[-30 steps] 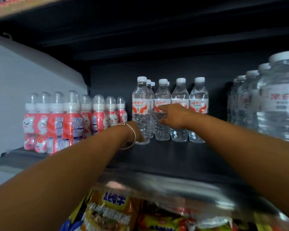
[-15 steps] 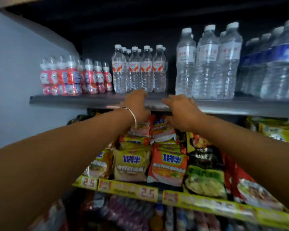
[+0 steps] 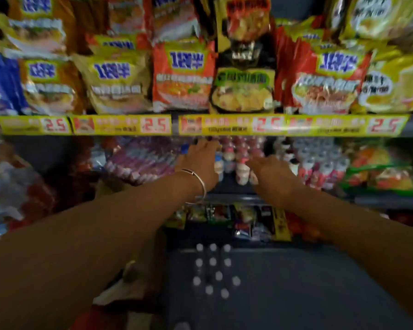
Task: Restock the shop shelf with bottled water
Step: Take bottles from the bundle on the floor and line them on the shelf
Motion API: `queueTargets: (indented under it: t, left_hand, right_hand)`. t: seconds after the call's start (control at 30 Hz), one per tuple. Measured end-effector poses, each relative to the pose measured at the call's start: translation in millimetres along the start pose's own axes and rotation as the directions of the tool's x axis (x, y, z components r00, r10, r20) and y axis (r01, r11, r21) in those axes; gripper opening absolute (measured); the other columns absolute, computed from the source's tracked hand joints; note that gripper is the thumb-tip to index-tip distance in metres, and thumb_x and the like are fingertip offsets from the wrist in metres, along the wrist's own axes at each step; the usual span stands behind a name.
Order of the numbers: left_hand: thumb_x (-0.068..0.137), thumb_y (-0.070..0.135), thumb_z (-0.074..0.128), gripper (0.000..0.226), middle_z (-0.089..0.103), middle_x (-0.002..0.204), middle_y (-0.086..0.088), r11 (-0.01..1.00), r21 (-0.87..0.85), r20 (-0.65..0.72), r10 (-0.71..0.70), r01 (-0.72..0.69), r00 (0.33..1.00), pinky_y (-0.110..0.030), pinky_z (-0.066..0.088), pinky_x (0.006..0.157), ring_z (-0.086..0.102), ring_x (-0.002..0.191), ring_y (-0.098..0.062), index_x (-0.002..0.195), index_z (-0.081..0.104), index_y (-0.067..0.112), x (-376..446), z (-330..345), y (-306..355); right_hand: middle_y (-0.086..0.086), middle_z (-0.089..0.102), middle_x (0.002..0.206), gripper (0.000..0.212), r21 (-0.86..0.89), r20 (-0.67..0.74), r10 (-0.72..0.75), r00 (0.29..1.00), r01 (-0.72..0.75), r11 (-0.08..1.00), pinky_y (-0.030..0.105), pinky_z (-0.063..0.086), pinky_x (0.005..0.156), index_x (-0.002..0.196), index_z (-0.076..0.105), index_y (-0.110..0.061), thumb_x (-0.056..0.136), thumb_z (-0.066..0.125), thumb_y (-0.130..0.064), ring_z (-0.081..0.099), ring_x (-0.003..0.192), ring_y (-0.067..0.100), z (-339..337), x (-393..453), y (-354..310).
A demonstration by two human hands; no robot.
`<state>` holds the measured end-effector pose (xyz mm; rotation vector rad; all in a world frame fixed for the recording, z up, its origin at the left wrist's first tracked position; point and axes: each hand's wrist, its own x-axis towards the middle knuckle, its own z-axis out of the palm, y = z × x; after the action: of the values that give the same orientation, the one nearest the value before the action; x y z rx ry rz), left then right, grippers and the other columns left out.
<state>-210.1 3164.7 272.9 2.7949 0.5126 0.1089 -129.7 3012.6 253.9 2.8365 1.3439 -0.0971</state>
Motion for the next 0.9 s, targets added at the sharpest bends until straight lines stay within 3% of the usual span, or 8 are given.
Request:
queueTargets:
  t: [0.2,0.37,0.53,0.63,0.77,0.9]
  left_hand:
    - [0.08,0.008,0.063,0.062,0.031,0.142,-0.003,0.999,0.027,0.243,0.018,-0.025,0.97,-0.036,0.03,0.104,0.031,0.131,-0.026,0.135,0.038,0.023,-8,173,-45]
    - [0.08,0.008,0.062,0.063,0.029,0.142,-0.001,0.999,0.039,0.418,0.005,-0.023,0.908,-0.042,0.028,0.106,0.028,0.132,-0.027,0.135,0.037,0.027,-9,309,-84]
    - [0.079,0.015,0.066,0.063,0.03,0.14,0.003,1.0,0.008,0.508,0.009,-0.015,0.861,-0.039,0.025,0.108,0.028,0.132,-0.023,0.133,0.038,0.033,-17,432,-120]
    - [0.079,0.012,0.067,0.067,0.03,0.142,-0.001,0.999,-0.022,0.563,0.044,-0.038,0.826,-0.042,0.026,0.111,0.027,0.135,-0.025,0.136,0.037,0.028,-19,489,-140]
    - [0.083,0.012,0.061,0.062,0.026,0.144,0.003,0.998,-0.022,0.573,0.063,-0.061,0.817,-0.041,0.02,0.114,0.023,0.136,-0.022,0.136,0.035,0.031,-22,541,-159]
    - [0.083,0.017,0.061,0.061,0.025,0.143,0.003,0.996,-0.034,0.553,0.085,-0.08,0.829,-0.041,0.023,0.111,0.024,0.135,-0.022,0.136,0.035,0.03,-23,573,-173]
  right_hand:
    - [0.012,0.043,0.139,0.061,0.093,0.254,0.095,0.962,-0.122,0.988,0.038,0.039,0.101,0.142,0.034,-0.014,0.086,0.057,-0.016,0.039,0.128,0.031,192,-2,16]
    - [0.012,0.043,0.139,0.053,0.14,0.439,0.131,0.889,-0.212,0.967,0.043,0.034,0.107,0.138,0.037,-0.013,0.089,0.054,-0.016,0.036,0.131,0.031,340,1,13]
    - [0.008,0.037,0.145,0.062,0.143,0.557,0.099,0.824,-0.213,0.967,0.042,0.031,0.107,0.143,0.029,-0.016,0.089,0.058,-0.027,0.033,0.132,0.03,471,2,7]
    - [0.004,0.029,0.15,0.08,0.157,0.61,0.107,0.785,-0.251,0.955,0.044,0.03,0.108,0.147,0.018,-0.019,0.083,0.066,-0.031,0.03,0.134,0.029,537,0,3]
    - [-0.003,0.02,0.154,0.099,0.172,0.639,0.121,0.759,-0.295,0.94,0.046,0.03,0.107,0.149,0.009,-0.026,0.076,0.074,-0.029,0.03,0.134,0.029,603,-1,5]
    - [-0.005,0.026,0.152,0.097,0.232,0.633,0.138,0.762,-0.356,0.905,0.043,0.032,0.106,0.149,0.012,-0.029,0.075,0.074,-0.024,0.033,0.133,0.028,647,-5,9]
